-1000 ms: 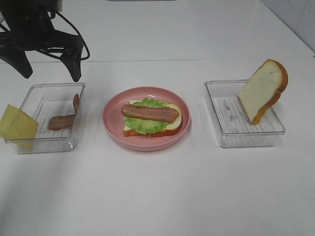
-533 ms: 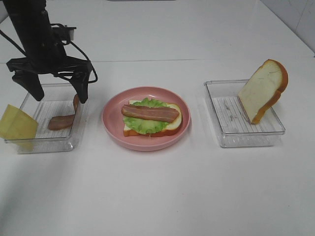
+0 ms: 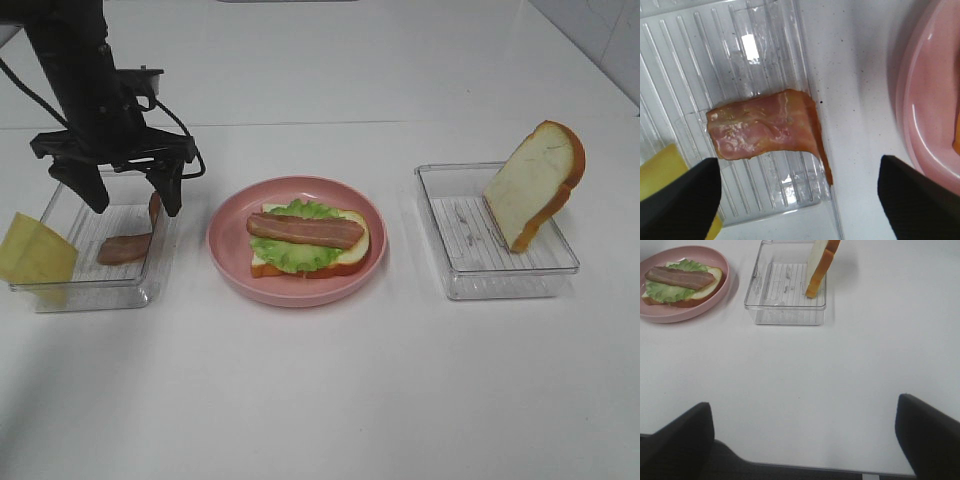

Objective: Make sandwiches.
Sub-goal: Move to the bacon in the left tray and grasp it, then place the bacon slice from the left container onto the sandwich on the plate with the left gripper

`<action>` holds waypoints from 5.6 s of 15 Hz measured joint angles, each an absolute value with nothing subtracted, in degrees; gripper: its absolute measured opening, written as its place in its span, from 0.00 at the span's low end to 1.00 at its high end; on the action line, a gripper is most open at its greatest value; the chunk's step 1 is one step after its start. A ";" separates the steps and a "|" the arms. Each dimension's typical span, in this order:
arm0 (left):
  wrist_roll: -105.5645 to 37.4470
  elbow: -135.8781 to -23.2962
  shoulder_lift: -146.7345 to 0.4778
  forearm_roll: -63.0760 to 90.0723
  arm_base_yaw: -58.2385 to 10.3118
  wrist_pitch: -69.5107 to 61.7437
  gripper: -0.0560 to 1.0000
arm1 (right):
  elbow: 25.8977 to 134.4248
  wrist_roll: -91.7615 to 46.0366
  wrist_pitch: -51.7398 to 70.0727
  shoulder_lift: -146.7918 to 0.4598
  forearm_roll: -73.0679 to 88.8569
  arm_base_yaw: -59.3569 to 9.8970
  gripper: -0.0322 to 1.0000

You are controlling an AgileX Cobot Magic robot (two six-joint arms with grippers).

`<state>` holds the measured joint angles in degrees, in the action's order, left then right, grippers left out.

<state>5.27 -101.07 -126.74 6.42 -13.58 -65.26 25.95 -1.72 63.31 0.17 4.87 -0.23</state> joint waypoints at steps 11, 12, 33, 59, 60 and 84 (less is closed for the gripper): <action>4.13 -101.07 -127.77 6.42 -13.58 -65.03 0.37 | 25.95 -1.72 63.31 0.17 4.87 -0.23 0.94; 3.78 -101.07 -127.77 6.42 -13.58 -65.03 0.34 | 25.95 -1.72 63.31 0.17 4.87 -0.23 0.94; -0.46 -101.07 -121.18 8.48 -13.58 -66.41 0.05 | 25.95 -1.72 63.31 0.17 4.87 -0.23 0.94; 1.72 -119.23 -126.74 23.72 -33.23 -63.08 0.05 | 25.95 -1.72 63.31 0.17 4.87 -0.23 0.94; 1.72 -119.69 -128.06 24.29 -33.63 -63.03 0.05 | 25.95 -1.72 63.31 0.17 4.87 -0.23 0.94; 6.53 -119.86 -132.01 3.61 -33.69 -67.78 0.05 | 25.95 -1.72 63.31 0.17 4.87 -0.23 0.94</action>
